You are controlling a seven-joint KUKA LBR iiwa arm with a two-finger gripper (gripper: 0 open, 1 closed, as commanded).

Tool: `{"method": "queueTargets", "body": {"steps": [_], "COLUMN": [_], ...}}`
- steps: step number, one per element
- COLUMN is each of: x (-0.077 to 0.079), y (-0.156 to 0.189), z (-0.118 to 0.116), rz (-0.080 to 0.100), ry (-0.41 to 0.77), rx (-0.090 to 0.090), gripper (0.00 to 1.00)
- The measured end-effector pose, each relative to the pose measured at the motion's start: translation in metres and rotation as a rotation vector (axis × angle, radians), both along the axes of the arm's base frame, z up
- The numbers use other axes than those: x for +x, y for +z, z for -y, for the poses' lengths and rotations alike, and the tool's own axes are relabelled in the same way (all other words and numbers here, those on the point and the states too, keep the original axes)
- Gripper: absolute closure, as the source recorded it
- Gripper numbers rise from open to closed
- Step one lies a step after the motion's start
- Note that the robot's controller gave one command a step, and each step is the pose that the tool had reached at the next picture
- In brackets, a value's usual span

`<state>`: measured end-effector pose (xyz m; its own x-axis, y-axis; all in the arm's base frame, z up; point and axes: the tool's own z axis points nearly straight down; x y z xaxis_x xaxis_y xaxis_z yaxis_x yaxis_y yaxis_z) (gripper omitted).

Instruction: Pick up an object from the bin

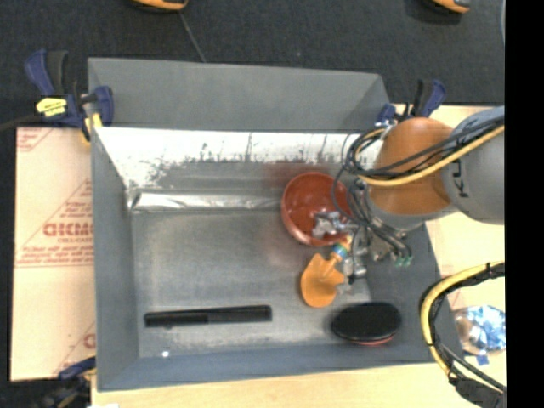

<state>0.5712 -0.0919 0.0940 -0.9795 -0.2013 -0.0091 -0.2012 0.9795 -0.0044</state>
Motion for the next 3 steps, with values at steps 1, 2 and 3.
{"method": "queueTargets", "body": {"steps": [1,2,3], "x": [0.000,-0.017,-0.009], "y": [-0.022,-0.022,-0.023], "z": [-0.007,-0.039,-0.049], "rz": [0.003,0.002,0.005], "ry": [0.200,0.487,0.537], "rx": [-0.004,-0.006,-0.010], "gripper": [0.00,0.00,0.00]}}
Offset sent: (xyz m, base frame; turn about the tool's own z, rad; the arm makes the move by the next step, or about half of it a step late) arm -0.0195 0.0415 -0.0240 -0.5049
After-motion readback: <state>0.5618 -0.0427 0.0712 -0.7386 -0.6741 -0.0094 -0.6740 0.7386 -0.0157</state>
